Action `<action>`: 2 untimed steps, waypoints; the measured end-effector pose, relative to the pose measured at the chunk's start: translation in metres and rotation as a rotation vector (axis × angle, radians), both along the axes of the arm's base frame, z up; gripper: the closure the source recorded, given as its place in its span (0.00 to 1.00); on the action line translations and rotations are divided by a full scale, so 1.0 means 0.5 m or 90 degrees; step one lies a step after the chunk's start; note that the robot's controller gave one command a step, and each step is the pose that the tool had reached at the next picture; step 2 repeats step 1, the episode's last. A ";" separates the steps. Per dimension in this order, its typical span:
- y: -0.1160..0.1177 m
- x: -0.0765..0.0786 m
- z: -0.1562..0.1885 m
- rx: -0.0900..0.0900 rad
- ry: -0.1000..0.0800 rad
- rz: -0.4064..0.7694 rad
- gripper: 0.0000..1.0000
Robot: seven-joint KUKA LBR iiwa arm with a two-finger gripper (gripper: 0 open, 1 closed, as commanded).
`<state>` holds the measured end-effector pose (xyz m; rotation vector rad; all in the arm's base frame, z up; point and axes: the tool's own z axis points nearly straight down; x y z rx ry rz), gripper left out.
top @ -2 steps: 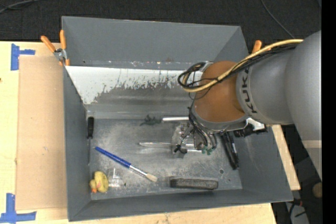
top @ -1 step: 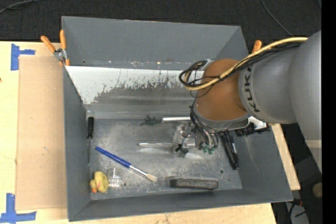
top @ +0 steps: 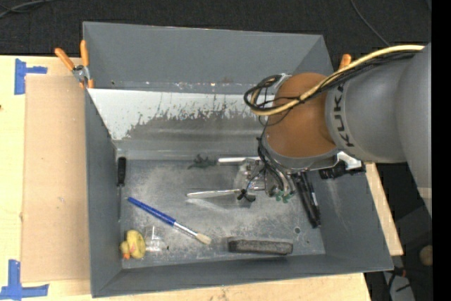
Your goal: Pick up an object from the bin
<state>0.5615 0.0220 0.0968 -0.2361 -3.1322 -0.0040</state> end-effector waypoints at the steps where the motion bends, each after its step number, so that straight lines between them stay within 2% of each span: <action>1: 0.000 -0.003 0.046 0.000 0.004 0.000 1.00; 2: 0.000 -0.003 0.046 0.000 0.004 0.000 1.00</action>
Offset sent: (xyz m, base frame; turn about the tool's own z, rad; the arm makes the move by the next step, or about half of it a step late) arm -0.0012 -0.0001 0.0676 0.0003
